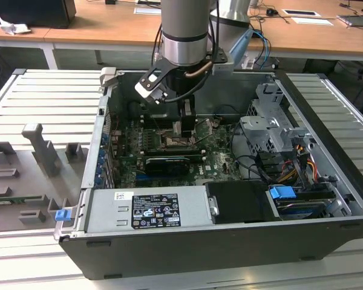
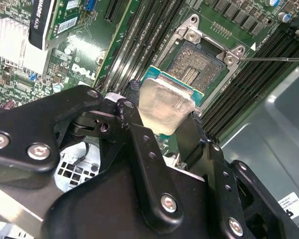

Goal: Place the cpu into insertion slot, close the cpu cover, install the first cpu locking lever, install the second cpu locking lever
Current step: 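Place the cpu into insertion slot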

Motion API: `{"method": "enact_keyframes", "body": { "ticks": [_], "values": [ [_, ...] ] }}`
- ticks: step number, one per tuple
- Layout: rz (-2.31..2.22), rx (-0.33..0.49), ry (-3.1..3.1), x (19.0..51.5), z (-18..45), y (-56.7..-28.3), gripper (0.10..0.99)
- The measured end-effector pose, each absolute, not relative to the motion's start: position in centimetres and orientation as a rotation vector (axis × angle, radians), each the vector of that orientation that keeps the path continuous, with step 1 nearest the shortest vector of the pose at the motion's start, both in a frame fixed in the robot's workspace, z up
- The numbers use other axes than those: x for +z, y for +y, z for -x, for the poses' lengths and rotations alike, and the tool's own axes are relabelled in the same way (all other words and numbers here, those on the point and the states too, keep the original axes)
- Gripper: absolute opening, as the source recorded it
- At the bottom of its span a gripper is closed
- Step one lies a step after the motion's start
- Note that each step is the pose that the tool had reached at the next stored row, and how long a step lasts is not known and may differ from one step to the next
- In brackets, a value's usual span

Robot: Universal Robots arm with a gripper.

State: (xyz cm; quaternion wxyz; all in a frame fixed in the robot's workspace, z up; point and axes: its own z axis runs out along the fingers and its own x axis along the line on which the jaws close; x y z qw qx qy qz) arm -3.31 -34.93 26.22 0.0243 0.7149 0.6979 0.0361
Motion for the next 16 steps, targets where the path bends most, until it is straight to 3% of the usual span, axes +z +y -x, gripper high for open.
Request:
{"method": "enact_keyframes", "body": {
  "ticks": [8, 16],
  "values": [
    [-2.217, 0.111, 2.153, 25.4, 3.8, -34.8, 0.533],
    [-2.217, 0.111, 2.153, 24.8, 3.7, -33.1, 0.533]
  ]
}}
